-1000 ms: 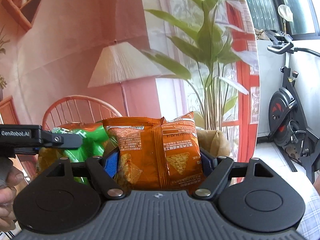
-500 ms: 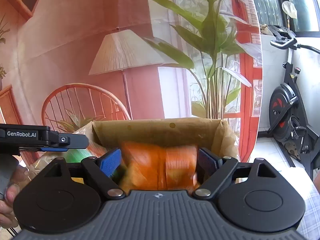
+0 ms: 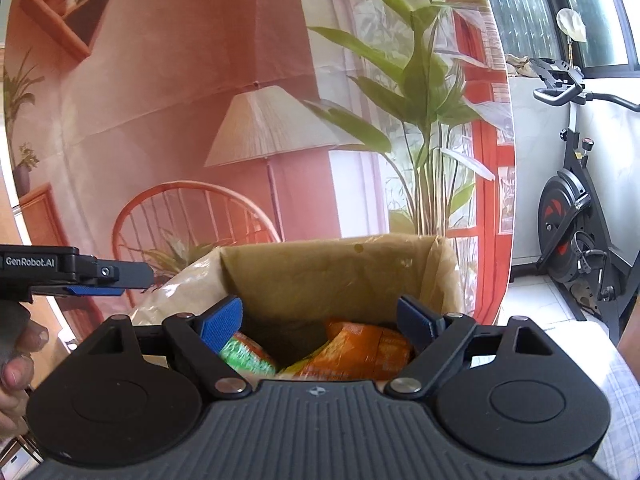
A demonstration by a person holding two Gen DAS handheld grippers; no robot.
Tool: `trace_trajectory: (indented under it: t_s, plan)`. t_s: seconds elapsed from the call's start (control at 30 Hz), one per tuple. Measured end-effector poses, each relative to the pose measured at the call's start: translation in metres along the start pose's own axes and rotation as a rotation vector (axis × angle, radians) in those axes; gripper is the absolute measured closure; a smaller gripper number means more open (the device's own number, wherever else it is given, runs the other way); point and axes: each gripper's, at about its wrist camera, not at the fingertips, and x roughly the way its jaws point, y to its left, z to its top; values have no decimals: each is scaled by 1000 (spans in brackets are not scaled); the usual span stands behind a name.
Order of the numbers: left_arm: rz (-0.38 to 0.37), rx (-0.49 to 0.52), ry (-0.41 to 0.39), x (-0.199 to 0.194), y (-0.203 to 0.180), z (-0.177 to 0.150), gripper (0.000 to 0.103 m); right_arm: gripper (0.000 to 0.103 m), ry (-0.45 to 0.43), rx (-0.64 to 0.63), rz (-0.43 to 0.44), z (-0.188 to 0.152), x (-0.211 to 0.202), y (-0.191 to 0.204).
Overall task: Organize snacks
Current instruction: 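Open both grippers to drop the bags into the box, then lower both grippers onto the white-green bag in front of the box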
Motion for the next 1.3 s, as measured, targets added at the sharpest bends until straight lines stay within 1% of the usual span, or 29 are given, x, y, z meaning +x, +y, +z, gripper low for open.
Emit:
trace_trajectory:
  t_s: [0.1,0.17,0.27,0.37,0.5,0.67,0.77,1.0,1.1,1.3]
  plan:
    - [-22,-13,18,-17,4,-14,20,16,9,10,8,-14,-15,6]
    - [-31,-2,31,-26,7,-25,20,16,19,20,11,-25,-23,9]
    - [-30,13,63,-29,12,-44,21,16,51,50,18,-44,-30,15]
    - [-59,-18,105,-24,19,-62,21,16,94,83,33,-63,-34,21]
    - [-90,-84,140,-15,26,-85,21,16,161,74,52,-90,-34,36]
    - [-93,-113,188,1,28,-106,22,16,241,53,77,-115,-28,48]
    - [-94,-109,214,7,29,-115,22,16,267,54,76,-124,-25,48]
    - [-126,-143,276,18,32,-135,24,16,333,127,81,-146,-22,37]
    - [-136,-146,305,24,31,-145,25,16,358,159,92,-152,-19,35]
    - [-136,-147,349,26,26,-162,26,16,394,168,105,-159,-14,37]
